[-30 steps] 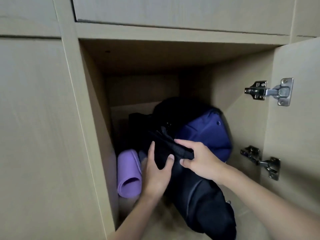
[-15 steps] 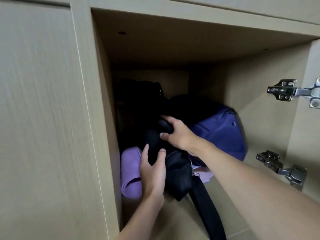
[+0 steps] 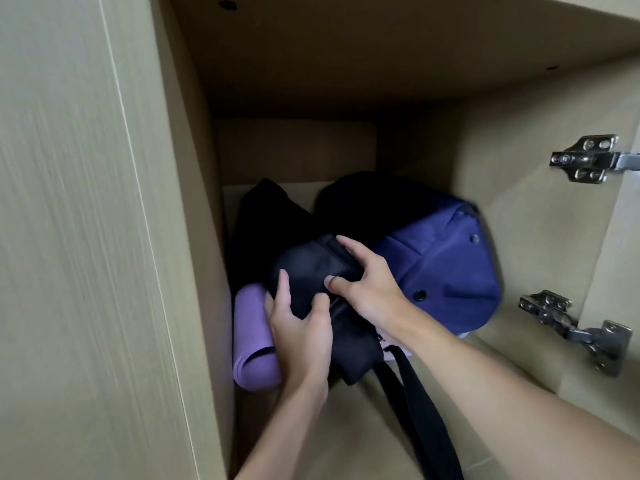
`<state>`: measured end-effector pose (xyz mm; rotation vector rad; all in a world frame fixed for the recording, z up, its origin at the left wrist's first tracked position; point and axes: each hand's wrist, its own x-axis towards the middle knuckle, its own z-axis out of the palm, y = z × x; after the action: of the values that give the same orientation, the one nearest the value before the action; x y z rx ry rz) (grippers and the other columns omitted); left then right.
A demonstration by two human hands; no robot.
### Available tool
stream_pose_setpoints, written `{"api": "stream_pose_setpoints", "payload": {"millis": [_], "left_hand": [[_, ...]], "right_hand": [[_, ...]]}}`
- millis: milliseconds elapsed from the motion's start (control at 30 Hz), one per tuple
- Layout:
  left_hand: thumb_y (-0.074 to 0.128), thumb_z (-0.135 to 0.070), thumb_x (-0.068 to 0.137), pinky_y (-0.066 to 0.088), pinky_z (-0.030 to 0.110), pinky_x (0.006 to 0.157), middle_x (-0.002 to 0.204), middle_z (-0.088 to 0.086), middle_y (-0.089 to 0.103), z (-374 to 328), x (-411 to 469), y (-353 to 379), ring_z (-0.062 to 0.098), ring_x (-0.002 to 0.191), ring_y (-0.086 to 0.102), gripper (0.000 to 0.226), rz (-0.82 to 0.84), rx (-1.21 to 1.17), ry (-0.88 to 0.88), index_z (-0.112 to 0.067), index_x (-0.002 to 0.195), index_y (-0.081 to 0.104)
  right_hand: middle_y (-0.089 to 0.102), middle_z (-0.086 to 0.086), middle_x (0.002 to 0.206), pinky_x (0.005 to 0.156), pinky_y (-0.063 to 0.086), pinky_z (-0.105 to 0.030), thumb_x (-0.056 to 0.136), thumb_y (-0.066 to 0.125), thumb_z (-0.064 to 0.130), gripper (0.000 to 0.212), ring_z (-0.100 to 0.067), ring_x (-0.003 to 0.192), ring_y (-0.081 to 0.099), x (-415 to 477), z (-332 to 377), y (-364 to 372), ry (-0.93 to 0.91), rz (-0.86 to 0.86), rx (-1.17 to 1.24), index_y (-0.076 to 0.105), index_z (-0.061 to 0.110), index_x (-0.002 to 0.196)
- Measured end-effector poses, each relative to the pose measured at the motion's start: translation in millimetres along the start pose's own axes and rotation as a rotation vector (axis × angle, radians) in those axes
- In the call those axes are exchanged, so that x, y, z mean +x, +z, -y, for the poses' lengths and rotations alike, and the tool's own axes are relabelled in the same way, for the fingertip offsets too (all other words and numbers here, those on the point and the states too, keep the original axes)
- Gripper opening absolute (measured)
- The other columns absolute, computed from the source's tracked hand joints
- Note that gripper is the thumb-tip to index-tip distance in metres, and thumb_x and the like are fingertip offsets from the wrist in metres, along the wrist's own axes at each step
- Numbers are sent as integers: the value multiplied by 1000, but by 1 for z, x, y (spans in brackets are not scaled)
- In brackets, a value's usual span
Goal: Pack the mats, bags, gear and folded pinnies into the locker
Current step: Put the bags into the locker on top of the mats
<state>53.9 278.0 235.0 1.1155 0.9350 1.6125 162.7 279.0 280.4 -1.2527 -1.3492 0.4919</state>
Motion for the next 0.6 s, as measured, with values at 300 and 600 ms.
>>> {"api": "stream_pose_setpoints", "payload": {"millis": [300,600], "left_hand": [[59,-17,95,27,43,119,161,5,31,10,1,-7,21,147,32,43,-144,479,235,-15,138,58],[57,-26,93,5,42,121,162,3,30,-6,-36,-16,21,150,23,49,29,835,524,-21,142,54]], "right_hand": [[30,2,159,121,21,-31,98,56,36,62,-14,146,28,3,-20,21,52,178,-220,29,27,153],[57,15,127,106,42,-29,81,72,49,67,-6,118,55,-119,-37,-40,197,264,-376,43,35,140]]}}
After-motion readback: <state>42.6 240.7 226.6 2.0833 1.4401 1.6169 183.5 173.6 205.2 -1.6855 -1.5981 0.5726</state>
